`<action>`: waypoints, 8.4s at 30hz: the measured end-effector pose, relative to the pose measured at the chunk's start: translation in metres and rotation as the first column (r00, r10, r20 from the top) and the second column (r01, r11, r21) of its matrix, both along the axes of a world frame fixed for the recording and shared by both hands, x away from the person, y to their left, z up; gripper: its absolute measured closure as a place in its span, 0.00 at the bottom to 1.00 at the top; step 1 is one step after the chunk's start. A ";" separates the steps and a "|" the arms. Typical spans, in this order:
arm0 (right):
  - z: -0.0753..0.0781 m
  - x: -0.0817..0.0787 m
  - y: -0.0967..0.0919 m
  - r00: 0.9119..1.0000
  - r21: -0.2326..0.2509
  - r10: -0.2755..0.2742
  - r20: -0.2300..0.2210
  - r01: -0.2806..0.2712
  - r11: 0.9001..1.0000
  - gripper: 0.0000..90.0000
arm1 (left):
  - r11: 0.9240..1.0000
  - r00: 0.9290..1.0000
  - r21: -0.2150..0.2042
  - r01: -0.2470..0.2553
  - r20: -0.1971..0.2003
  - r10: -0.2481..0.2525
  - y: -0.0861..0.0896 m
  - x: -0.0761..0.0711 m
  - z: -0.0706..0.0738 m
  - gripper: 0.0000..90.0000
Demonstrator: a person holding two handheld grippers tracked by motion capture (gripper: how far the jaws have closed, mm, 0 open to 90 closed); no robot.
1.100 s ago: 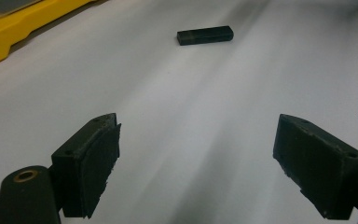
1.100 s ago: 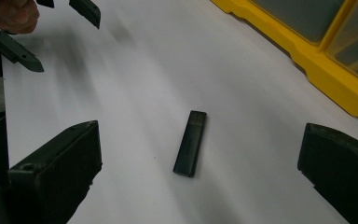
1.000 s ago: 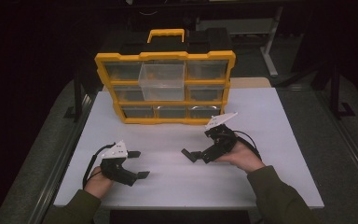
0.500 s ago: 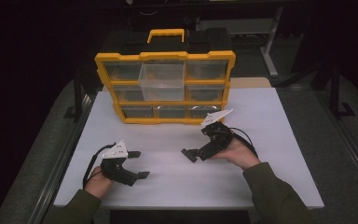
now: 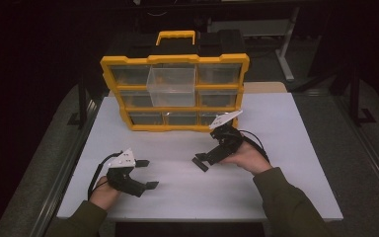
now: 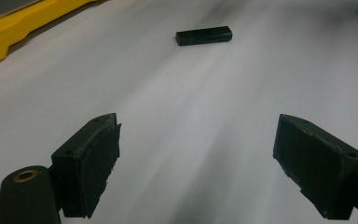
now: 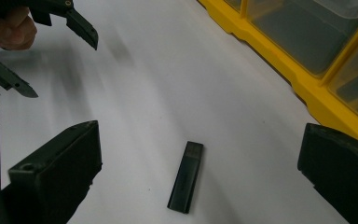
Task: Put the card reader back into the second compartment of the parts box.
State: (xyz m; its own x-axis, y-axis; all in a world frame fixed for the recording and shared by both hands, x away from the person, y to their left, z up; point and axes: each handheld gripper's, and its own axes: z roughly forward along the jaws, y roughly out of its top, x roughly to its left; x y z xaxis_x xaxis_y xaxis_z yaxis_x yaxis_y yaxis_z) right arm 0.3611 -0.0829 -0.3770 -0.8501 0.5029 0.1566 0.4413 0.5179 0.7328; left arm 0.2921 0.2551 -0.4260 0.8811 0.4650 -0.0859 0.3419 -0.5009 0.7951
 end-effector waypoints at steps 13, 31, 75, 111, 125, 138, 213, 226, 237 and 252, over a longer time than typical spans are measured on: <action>-0.002 0.006 0.009 1.000 -0.012 0.012 -0.015 -0.012 1.000 0.00 | 1.000 1.000 0.003 0.002 0.002 -0.002 -0.001 0.000 0.000 0.16; -0.001 0.015 0.029 0.999 -0.038 0.040 -0.020 -0.041 0.998 0.00 | 1.000 1.000 0.001 0.002 0.002 -0.002 -0.001 0.000 0.000 0.16; -0.029 0.015 0.041 0.994 -0.231 0.051 -0.096 -0.072 0.970 0.00 | 1.000 1.000 -0.002 0.006 0.003 -0.006 0.000 -0.001 0.001 0.16; -0.045 0.012 0.043 0.989 -0.309 0.069 -0.130 -0.107 0.945 0.48 | 1.000 1.000 0.000 0.010 0.006 -0.010 0.000 -0.002 0.001 0.16; -0.049 0.010 0.045 0.989 -0.361 0.081 -0.124 -0.121 0.925 0.69 | 1.000 1.000 0.001 0.016 0.006 -0.016 0.000 -0.002 0.001 0.16; -0.049 0.008 0.046 0.991 -0.381 0.077 -0.112 -0.115 0.917 0.80 | 1.000 1.000 -0.002 0.020 0.008 -0.020 0.000 -0.003 0.001 0.16; 0.049 0.021 0.009 0.977 -0.249 0.175 -0.122 -0.201 0.947 0.81 | 1.000 1.000 -0.007 0.015 0.001 -0.015 0.000 -0.003 0.000 0.16; 0.077 0.026 0.002 0.979 -0.231 0.182 -0.087 -0.198 0.953 0.81 | 1.000 1.000 -0.008 0.017 0.002 -0.017 -0.001 -0.003 0.000 0.16; 0.107 0.030 -0.005 0.982 -0.220 0.177 -0.066 -0.188 0.957 0.81 | 1.000 1.000 -0.010 0.015 -0.001 -0.015 0.000 -0.002 0.000 0.16; 0.158 0.038 -0.008 0.983 -0.206 0.182 -0.011 -0.180 0.962 0.81 | 1.000 1.000 -0.013 0.016 -0.002 -0.016 0.001 -0.003 0.001 0.16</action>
State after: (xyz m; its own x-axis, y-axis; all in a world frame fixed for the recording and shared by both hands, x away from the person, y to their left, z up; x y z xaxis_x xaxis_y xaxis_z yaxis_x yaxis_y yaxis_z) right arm 0.3992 -0.0909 -0.2194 -0.9308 0.3609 0.0584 0.3205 0.7285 0.6054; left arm 0.2896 0.2557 -0.4254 0.8882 0.4497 -0.0940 0.3359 -0.4961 0.8007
